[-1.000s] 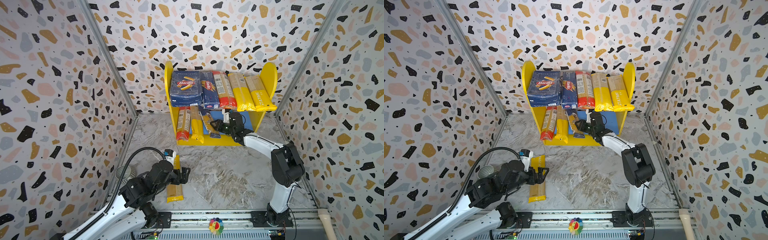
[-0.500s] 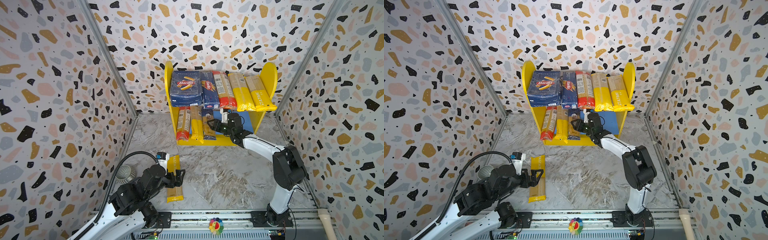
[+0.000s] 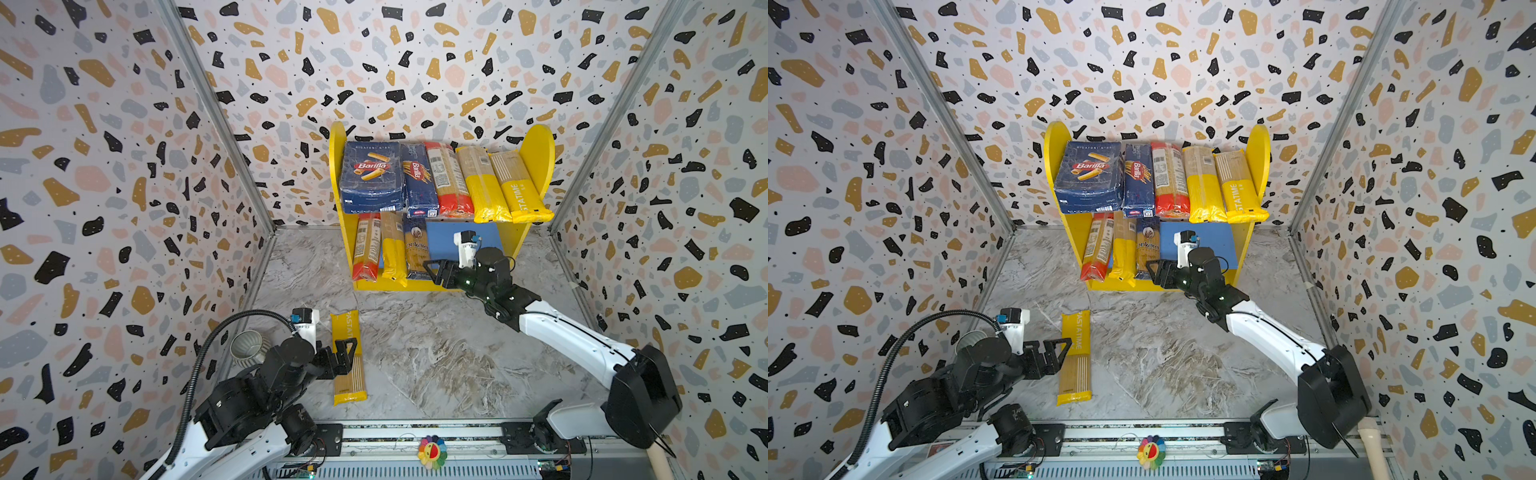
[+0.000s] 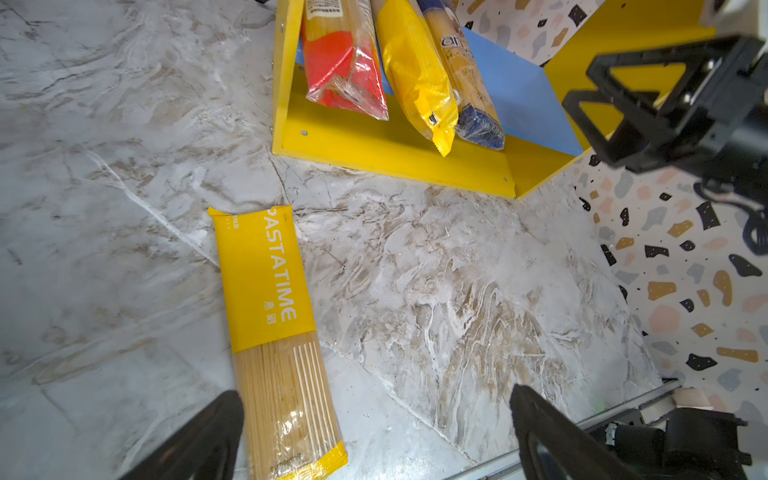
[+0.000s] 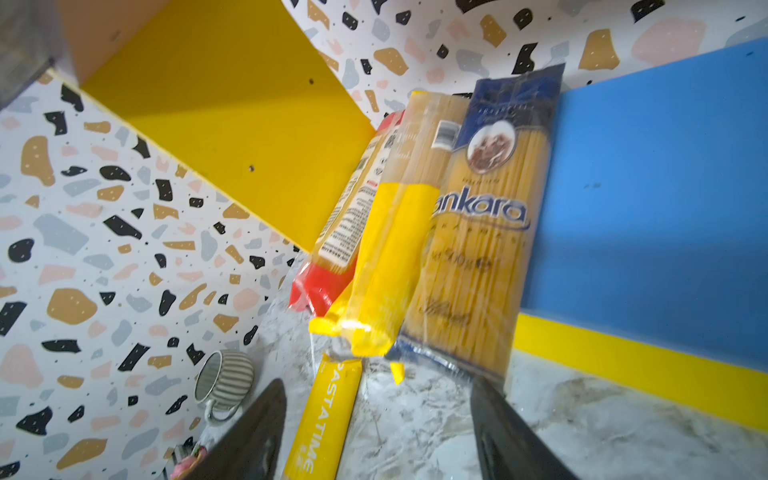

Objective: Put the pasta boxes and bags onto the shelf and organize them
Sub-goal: 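Open the right gripper and draw it back from the shelf, then lower the open right gripper to the yellow Pastatime bag on the table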

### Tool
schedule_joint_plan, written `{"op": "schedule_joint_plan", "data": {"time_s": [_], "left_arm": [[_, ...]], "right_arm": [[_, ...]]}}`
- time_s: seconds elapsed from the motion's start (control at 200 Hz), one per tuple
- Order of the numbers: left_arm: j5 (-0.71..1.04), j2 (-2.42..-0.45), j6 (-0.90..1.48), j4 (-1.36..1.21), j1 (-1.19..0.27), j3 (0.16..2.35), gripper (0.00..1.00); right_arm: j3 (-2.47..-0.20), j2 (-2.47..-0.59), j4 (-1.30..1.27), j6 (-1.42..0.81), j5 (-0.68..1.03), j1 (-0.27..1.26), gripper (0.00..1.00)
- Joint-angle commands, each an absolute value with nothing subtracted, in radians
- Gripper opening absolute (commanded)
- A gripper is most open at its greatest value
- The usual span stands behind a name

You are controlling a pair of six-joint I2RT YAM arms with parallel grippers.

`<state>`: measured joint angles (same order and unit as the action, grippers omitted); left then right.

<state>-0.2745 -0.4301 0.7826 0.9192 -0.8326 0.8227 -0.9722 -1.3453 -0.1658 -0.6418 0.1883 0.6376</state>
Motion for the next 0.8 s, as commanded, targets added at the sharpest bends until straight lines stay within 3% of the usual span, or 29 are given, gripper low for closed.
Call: {"op": "schedule_joint_plan", "data": {"time_s": [0.0,0.335,0.581,0.796], "left_arm": [[-0.313,-0.393,0.844,0.986,-0.837,0.861,1.00],[-0.320,-0.283,0.944,1.092,-0.837,0.916,1.00],[-0.362,-0.221,0.982,1.193,-0.836,1.028,0.99],[-0.379,-0.219,0.965,1.251,-0.837,1.054,1.00]], "right_arm": [[-0.921,-1.262,-0.075,-0.604,0.101,0.705,0.72],[-0.784,-1.215,-0.068,-0.647,-0.025,1.040,0.76],[-0.855,-1.412,-0.100,-0.700,-0.109,1.271,0.82],[-0.940,-1.575,-0.081,-0.755,-0.152,1.340,0.91]]}}
